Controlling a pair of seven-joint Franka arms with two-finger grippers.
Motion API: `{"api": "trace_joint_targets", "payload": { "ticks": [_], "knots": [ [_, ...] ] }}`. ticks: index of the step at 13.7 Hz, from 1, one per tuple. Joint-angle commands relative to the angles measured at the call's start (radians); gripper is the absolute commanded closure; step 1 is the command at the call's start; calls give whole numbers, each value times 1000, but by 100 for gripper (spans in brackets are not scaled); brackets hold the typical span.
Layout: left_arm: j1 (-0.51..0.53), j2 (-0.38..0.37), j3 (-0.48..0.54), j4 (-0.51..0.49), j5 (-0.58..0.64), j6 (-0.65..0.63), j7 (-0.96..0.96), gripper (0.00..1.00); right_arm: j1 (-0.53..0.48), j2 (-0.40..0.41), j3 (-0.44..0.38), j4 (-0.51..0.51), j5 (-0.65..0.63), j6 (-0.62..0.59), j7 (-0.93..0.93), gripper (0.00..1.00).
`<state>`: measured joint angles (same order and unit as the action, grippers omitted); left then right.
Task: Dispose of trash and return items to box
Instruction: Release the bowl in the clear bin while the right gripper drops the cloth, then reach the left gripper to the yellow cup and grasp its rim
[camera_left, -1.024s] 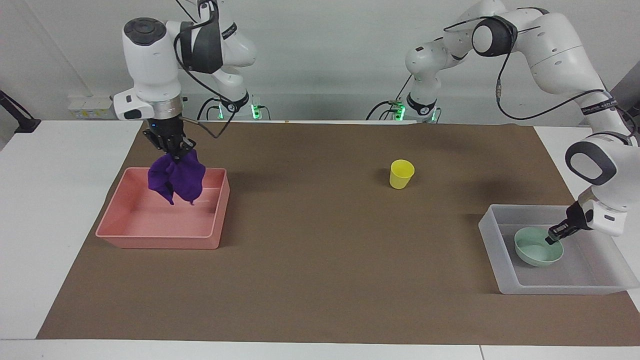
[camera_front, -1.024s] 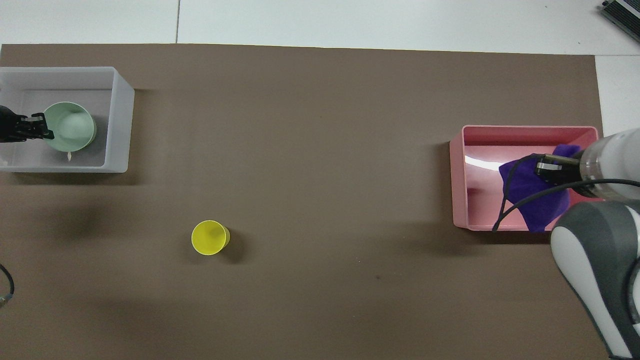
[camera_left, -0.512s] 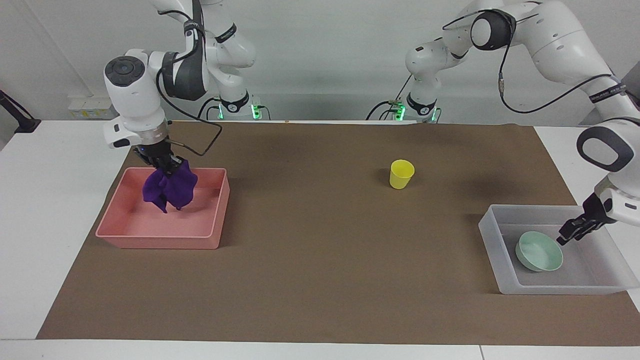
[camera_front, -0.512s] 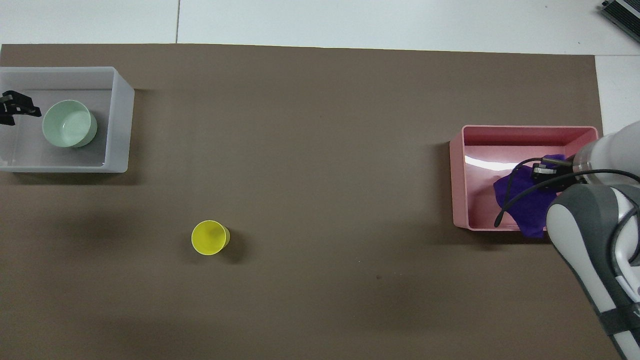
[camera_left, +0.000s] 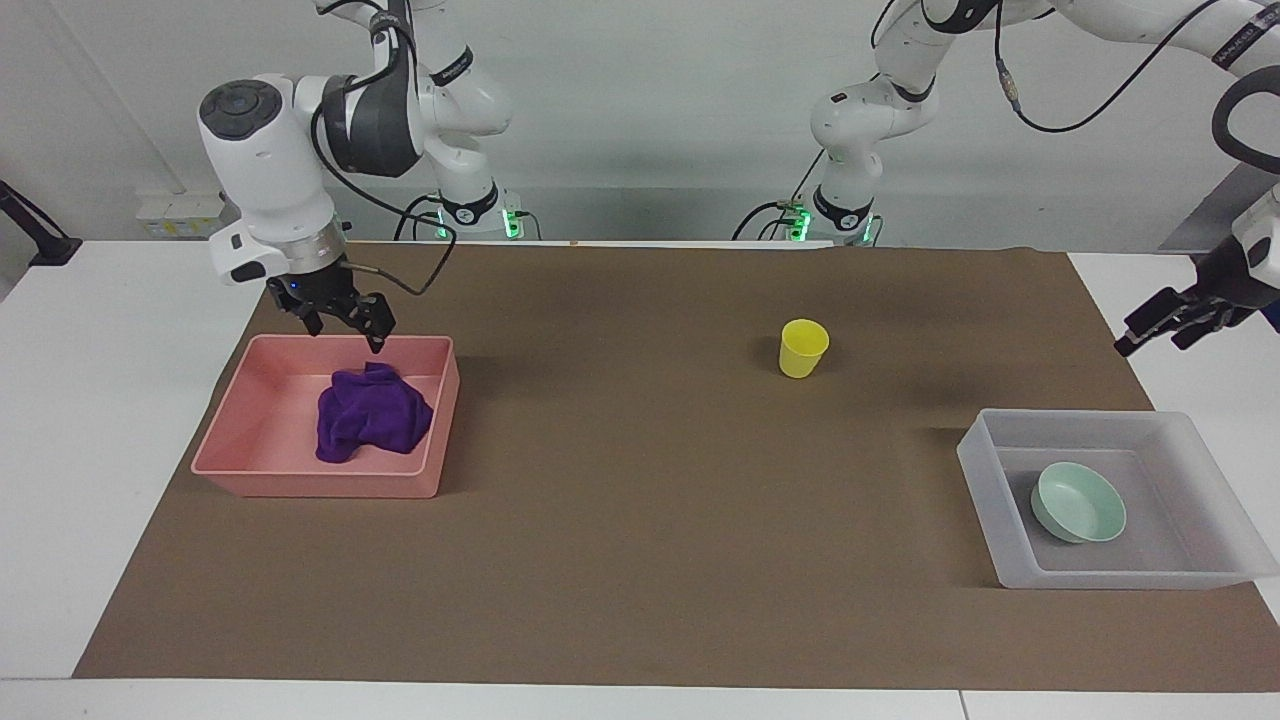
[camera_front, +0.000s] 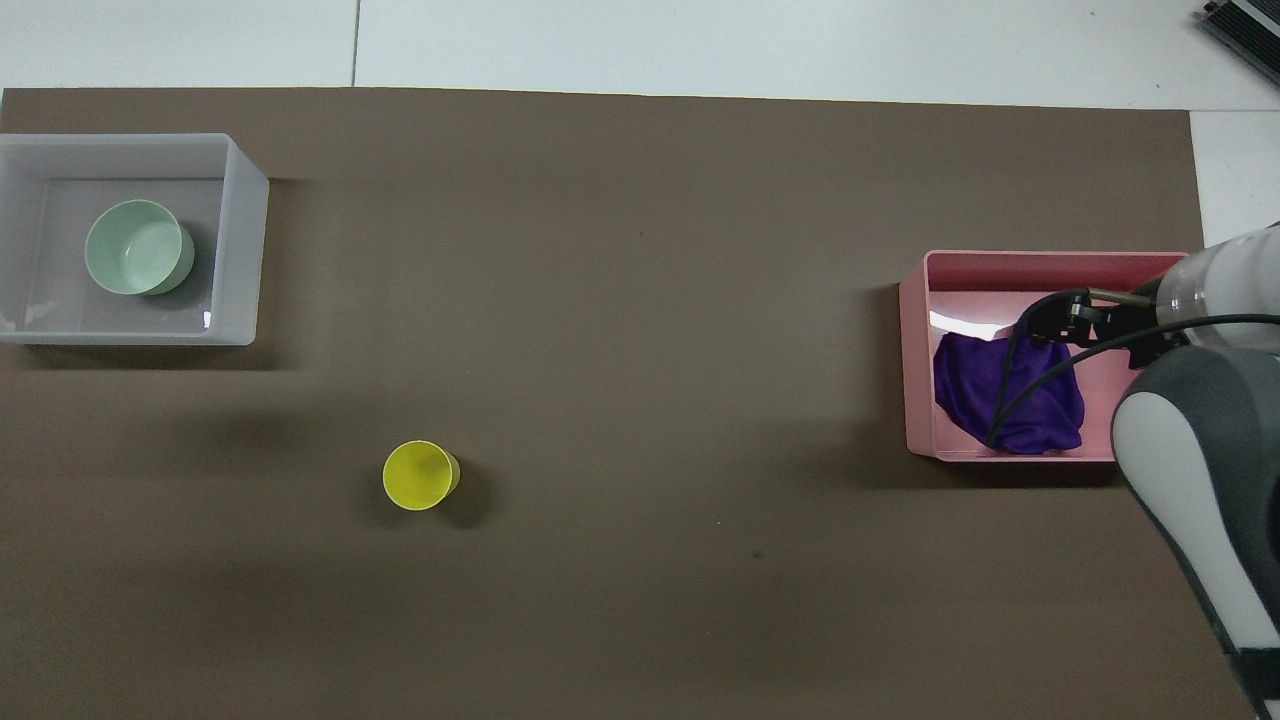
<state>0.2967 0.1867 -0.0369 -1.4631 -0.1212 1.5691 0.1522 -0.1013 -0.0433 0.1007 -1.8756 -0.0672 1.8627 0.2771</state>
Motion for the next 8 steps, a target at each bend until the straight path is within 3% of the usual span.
{"api": "trace_joint_targets", "payload": {
  "ticks": [1,4,8],
  "knots": [
    [-114,-68,5,-139,-9,-43,1,0,9,-27,20,68,50,-84,-30,0],
    [-200,-154,5,-319,-127,8,1,0,14,-10,28,215,52,-215,-44,0],
    [-362,-217,5,-558,-181,174,-3,0,12,0,28,285,50,-298,-90,0]
  ]
}}
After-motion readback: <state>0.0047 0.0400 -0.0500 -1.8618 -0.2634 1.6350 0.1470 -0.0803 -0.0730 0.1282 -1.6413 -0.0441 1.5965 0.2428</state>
